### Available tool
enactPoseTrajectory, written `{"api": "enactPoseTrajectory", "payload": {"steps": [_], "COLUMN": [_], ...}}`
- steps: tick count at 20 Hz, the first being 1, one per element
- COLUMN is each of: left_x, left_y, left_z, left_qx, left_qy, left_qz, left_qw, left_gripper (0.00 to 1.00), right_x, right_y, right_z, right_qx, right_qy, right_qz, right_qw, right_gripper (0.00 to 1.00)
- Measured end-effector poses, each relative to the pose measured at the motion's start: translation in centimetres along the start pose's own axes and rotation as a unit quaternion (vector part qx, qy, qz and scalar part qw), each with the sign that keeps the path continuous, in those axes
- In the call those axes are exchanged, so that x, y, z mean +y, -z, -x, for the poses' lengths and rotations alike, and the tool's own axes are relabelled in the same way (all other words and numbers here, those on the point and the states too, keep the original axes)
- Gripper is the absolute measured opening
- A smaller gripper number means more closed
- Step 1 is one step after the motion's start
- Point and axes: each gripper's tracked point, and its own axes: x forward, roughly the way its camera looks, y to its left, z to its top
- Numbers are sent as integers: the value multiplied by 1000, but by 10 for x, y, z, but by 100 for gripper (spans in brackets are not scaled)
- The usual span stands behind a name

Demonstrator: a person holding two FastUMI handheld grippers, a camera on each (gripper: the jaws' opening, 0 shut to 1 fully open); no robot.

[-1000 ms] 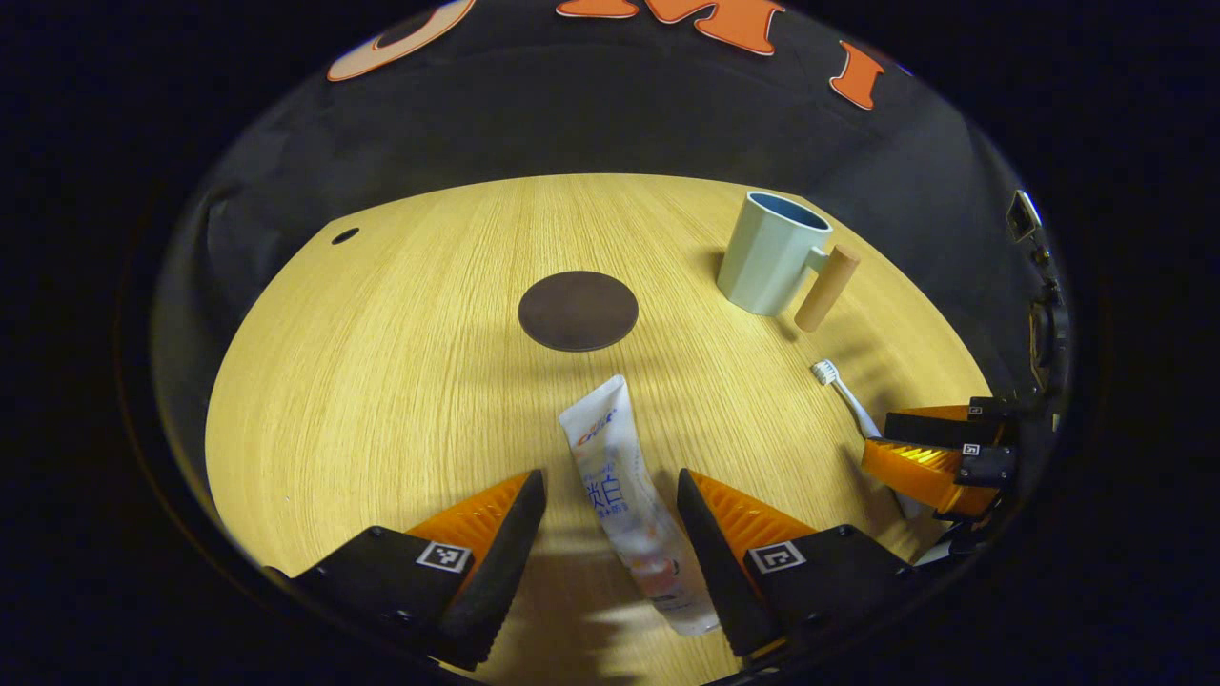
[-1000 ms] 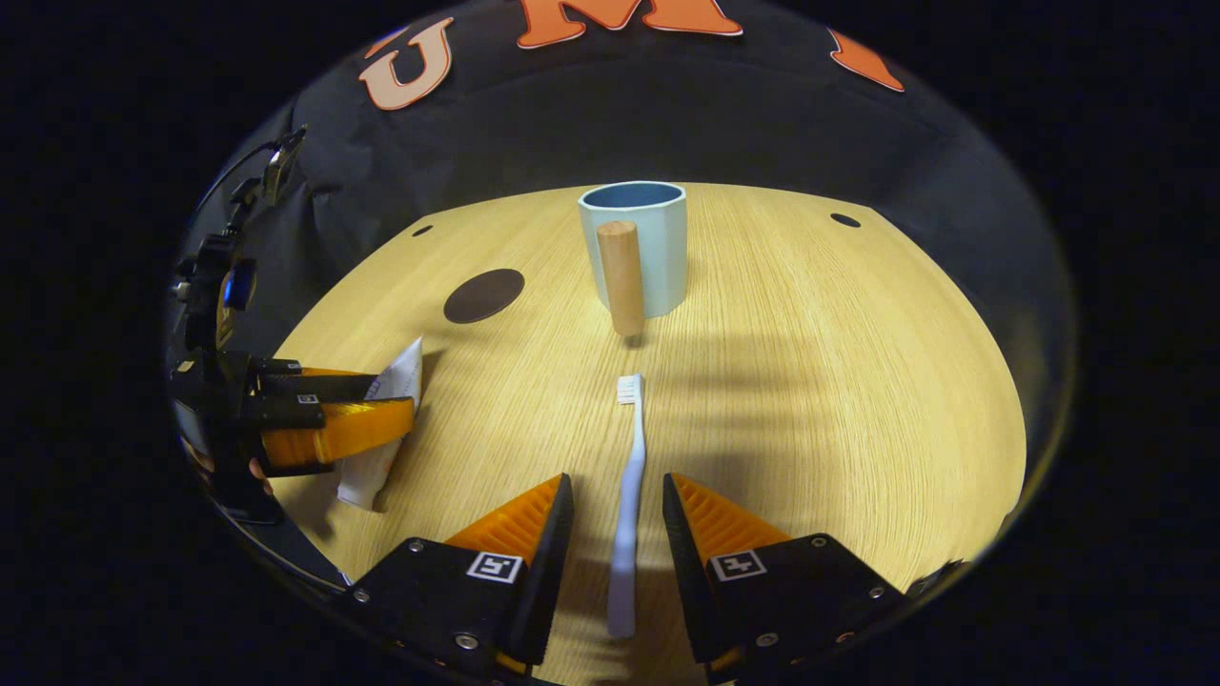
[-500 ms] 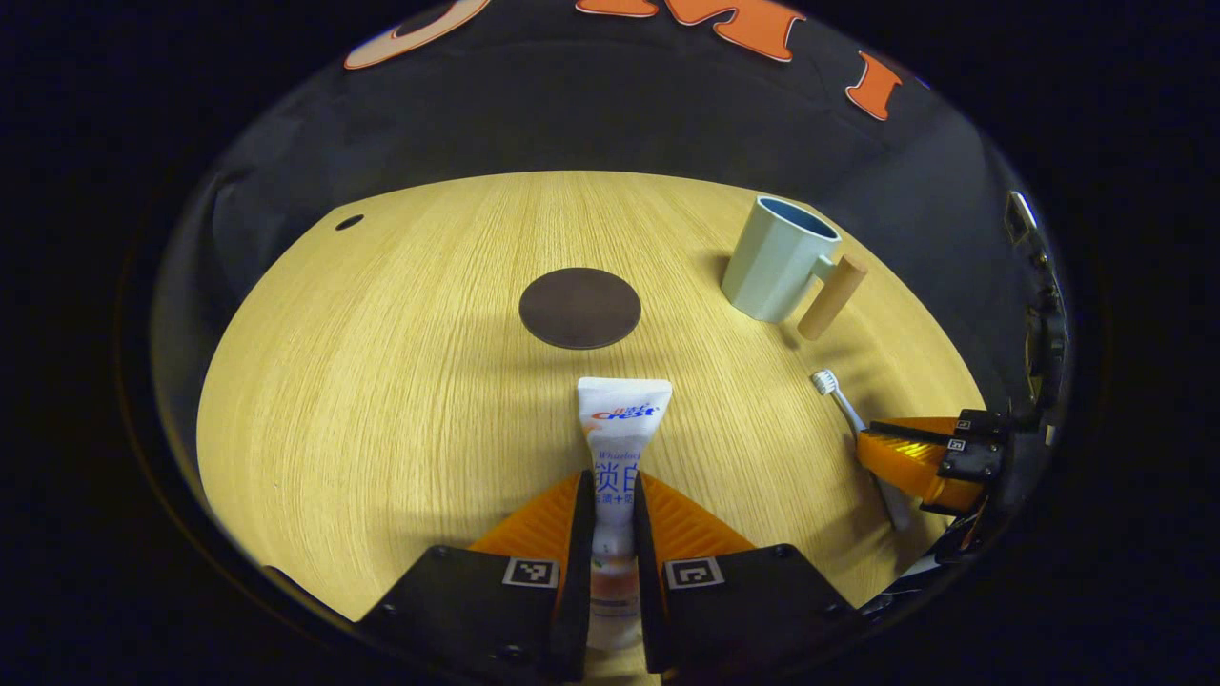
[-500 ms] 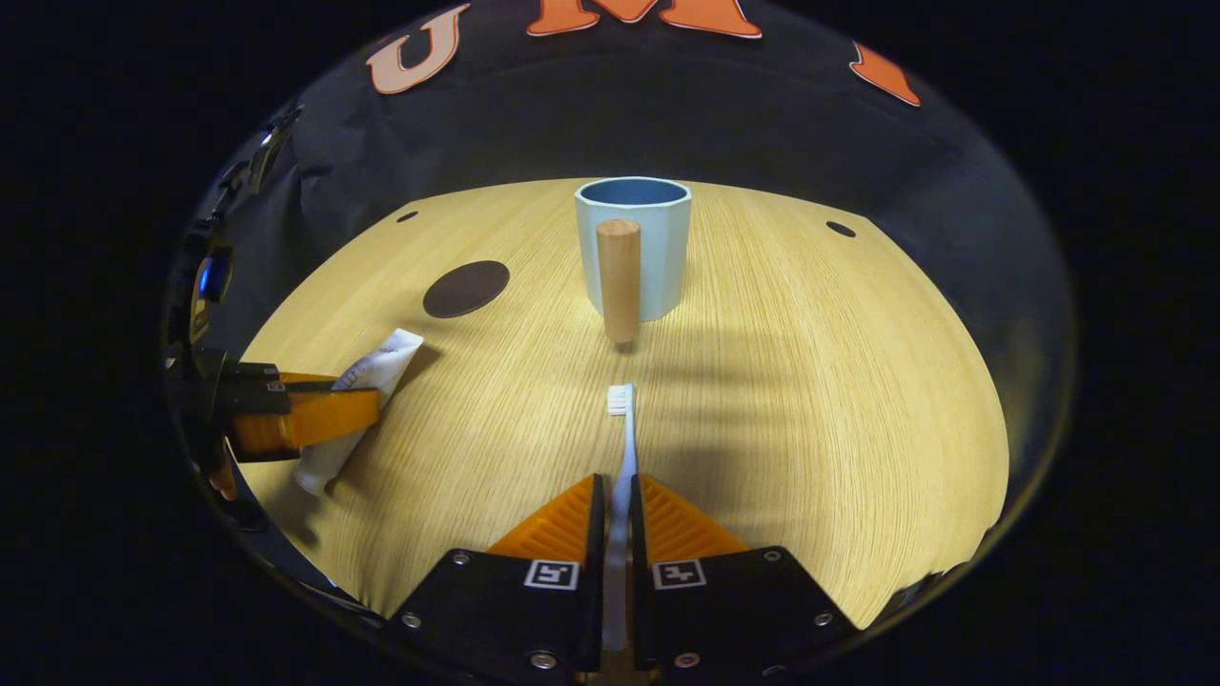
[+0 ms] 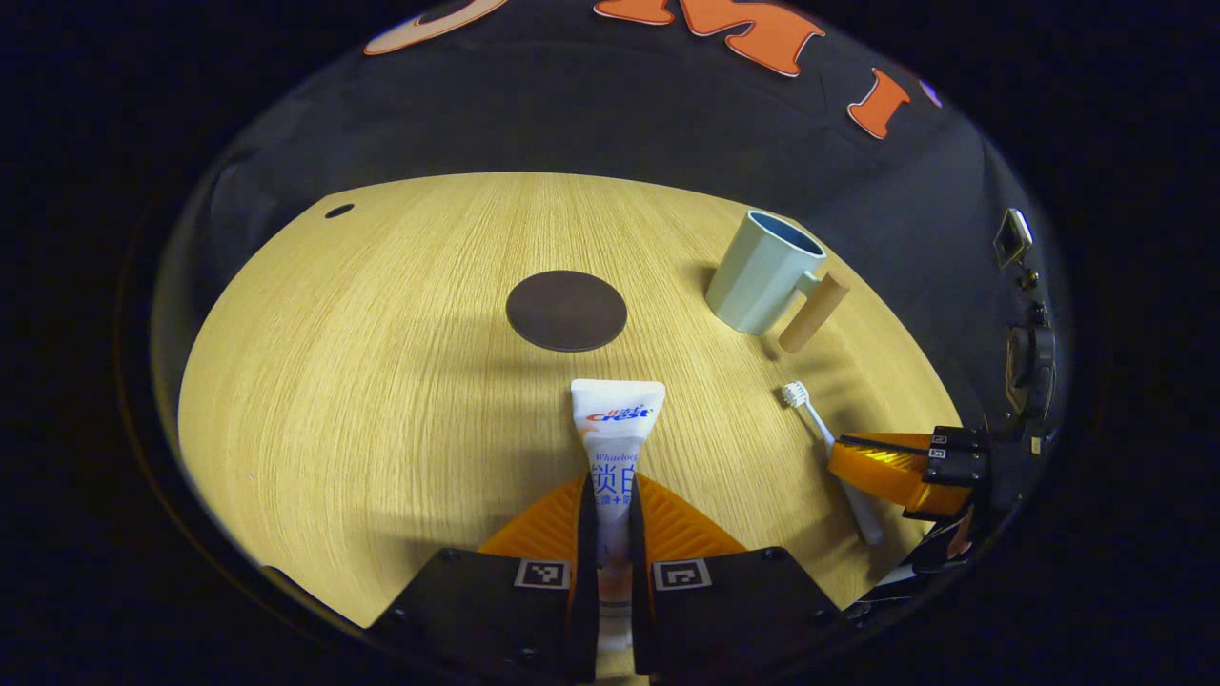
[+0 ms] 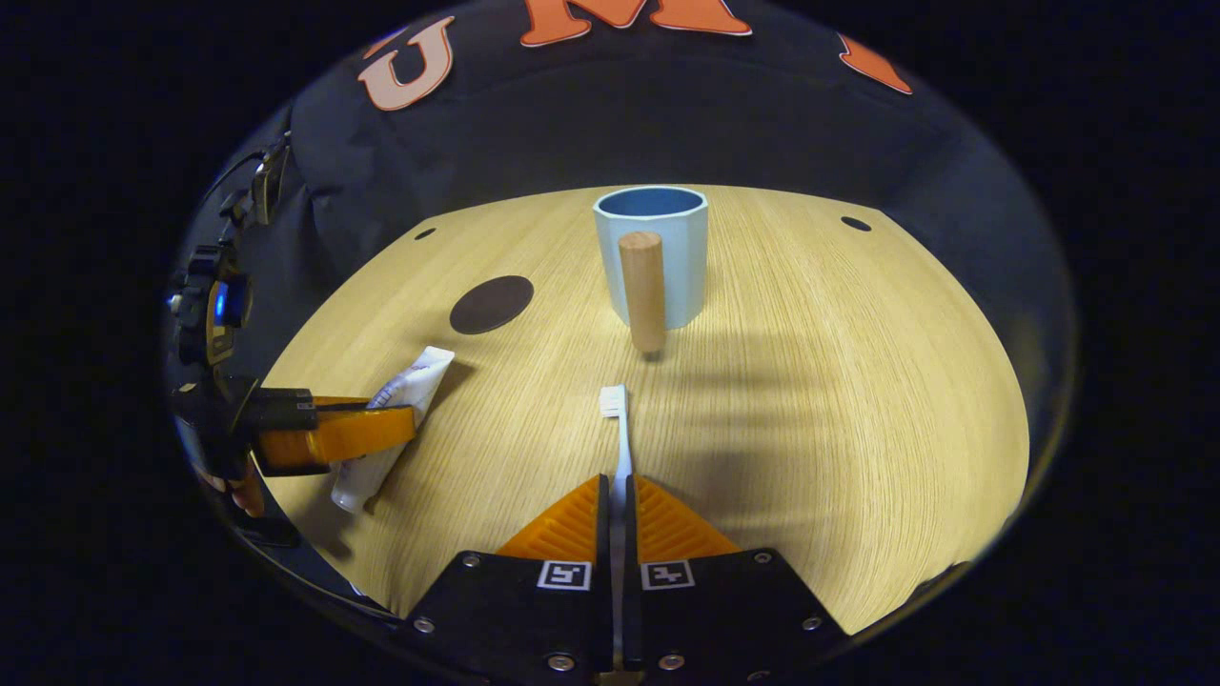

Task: Put the toothbrush and toothpaste on the desktop into the cup, then pick up the cup and place it on the coaster on the desktop.

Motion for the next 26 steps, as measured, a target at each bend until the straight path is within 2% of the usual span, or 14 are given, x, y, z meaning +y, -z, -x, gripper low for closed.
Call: {"api": "enactPoseTrajectory", "payload": {"steps": [9,15,20,26], "left_x": [3,4,4,5], "left_y": [-14,-23,-28,-36], "left_z": [7,13,22,35], "left_qx": [-26,-47,-59,-73], "left_qy": [-8,-14,-15,-15], "left_qz": [2,2,1,-3], "left_qw": [1000,999,998,997], "left_gripper": [18,18,18,18], "right_x": [0,-4,-5,-2], "right_y": [-37,-80,-123,-171], "right_z": [24,53,66,73], "right_qx": [-63,-126,-179,-251], "right_qy": [-19,-26,-35,-49], "right_qz": [-17,-6,-5,-9], "right_qw": [998,992,983,967], "right_gripper": [5,5,5,5]}}
